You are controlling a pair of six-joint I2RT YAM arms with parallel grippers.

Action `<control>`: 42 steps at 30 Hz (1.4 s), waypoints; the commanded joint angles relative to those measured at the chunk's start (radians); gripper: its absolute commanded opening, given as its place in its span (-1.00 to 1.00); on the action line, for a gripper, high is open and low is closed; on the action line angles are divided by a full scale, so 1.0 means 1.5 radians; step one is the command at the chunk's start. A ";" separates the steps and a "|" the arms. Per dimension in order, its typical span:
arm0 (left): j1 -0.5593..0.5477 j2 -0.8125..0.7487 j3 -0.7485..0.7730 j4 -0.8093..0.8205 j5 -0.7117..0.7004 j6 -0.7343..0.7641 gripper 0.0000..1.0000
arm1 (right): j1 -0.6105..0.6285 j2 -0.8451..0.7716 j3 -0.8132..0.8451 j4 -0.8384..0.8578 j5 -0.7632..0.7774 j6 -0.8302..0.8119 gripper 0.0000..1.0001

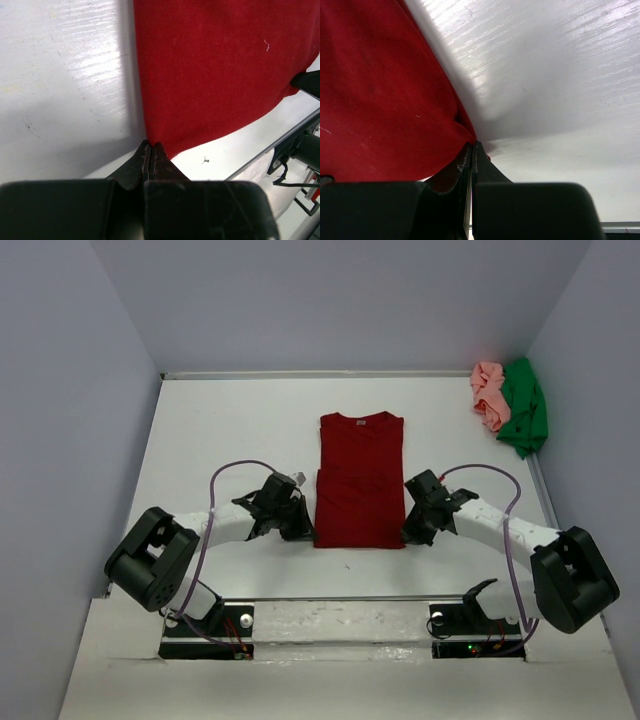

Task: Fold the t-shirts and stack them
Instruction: Fold the tshirt

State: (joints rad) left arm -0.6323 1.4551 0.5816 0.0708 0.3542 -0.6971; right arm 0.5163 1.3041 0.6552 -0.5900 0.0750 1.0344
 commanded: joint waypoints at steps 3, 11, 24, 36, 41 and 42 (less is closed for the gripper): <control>0.000 -0.064 -0.006 -0.036 -0.033 0.003 -1.00 | -0.005 -0.034 -0.003 0.008 0.027 -0.014 -1.00; -0.012 -0.140 -0.006 -0.082 -0.059 -0.010 -1.00 | -0.005 -0.084 0.001 -0.020 0.036 -0.032 -1.00; -0.054 -0.211 -0.032 -0.116 -0.079 -0.056 -1.00 | -0.005 -0.231 -0.028 -0.114 0.031 -0.017 -1.00; -0.071 -0.182 -0.023 -0.100 -0.081 -0.061 -1.00 | -0.005 -0.222 -0.009 -0.125 0.015 -0.036 -1.00; -0.072 -0.172 -0.019 -0.097 -0.078 -0.059 -1.00 | -0.005 -0.223 0.003 -0.140 0.028 -0.041 -1.00; -0.072 -0.173 -0.018 -0.098 -0.075 -0.059 -1.00 | -0.005 -0.223 0.009 -0.145 0.031 -0.042 -1.00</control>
State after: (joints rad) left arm -0.7395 1.2018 0.5297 -0.0593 0.2543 -0.7982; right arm 0.5163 0.9737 0.6144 -0.7395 0.0635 0.9974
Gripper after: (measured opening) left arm 0.014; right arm 0.012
